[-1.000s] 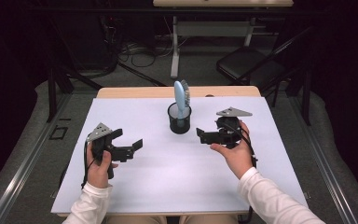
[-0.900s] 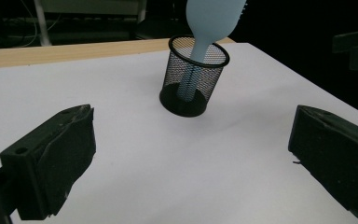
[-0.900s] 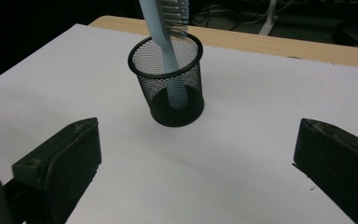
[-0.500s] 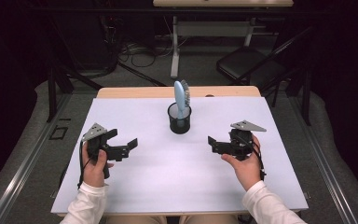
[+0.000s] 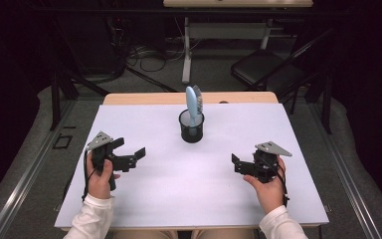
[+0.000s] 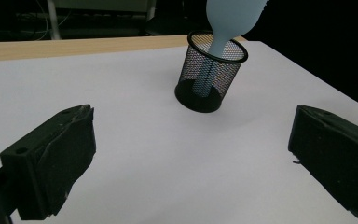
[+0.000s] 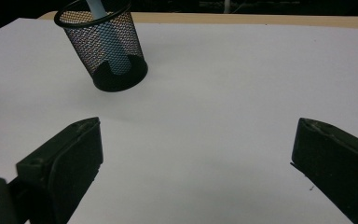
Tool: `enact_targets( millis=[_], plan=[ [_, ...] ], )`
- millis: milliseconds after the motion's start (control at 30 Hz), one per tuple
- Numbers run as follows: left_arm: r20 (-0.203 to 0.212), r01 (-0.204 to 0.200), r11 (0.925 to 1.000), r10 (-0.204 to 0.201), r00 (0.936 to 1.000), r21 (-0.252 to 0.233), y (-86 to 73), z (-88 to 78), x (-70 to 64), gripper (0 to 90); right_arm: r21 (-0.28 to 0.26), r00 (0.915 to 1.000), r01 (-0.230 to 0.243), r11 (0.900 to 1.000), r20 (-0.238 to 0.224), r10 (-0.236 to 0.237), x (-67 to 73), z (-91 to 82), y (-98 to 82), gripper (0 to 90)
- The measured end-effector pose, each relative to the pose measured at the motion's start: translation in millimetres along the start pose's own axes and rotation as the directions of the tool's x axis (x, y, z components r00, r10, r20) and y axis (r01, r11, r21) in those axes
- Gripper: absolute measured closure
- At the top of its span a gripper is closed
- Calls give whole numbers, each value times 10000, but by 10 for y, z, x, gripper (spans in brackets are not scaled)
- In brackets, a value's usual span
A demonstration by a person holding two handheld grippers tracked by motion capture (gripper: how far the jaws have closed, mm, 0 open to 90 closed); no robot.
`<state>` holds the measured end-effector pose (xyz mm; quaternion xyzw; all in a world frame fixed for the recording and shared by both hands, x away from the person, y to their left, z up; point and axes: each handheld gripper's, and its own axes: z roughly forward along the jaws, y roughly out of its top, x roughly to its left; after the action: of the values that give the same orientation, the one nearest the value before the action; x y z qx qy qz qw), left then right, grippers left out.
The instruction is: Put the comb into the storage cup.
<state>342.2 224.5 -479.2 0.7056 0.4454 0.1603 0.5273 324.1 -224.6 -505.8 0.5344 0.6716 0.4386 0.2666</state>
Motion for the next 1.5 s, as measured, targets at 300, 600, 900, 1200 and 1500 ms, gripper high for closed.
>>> enact_targets(
  millis=[300, 600, 900, 1200, 1500],
  plan=[
    [-68, 84, 9999, -85, 9999, -100, 4, -24, 35, 10, 9, 9992, -388, 9992, 16, 388, -31, -24, -141, 16],
    [-107, 95, 9999, -96, 9999, -109, 4, -34, 57, 10, -118, 9996, -298, 9995, -13, 298, -39, -35, -224, 16],
    [-150, 115, 9999, -117, 9998, -96, -3, -30, 66, 10, -182, 9989, -463, 9988, -26, 463, -49, -29, -275, 16],
    [-196, 126, 9999, -128, 9997, -56, -14, -23, 82, 9, -208, 9979, -642, 9977, 99, 644, -80, -24, -338, 16],
    [-232, 107, 9999, -108, 9997, -10, -19, -18, 83, 10, -257, 9978, -646, 9976, 152, 650, -87, -24, -366, 16]
  ],
)
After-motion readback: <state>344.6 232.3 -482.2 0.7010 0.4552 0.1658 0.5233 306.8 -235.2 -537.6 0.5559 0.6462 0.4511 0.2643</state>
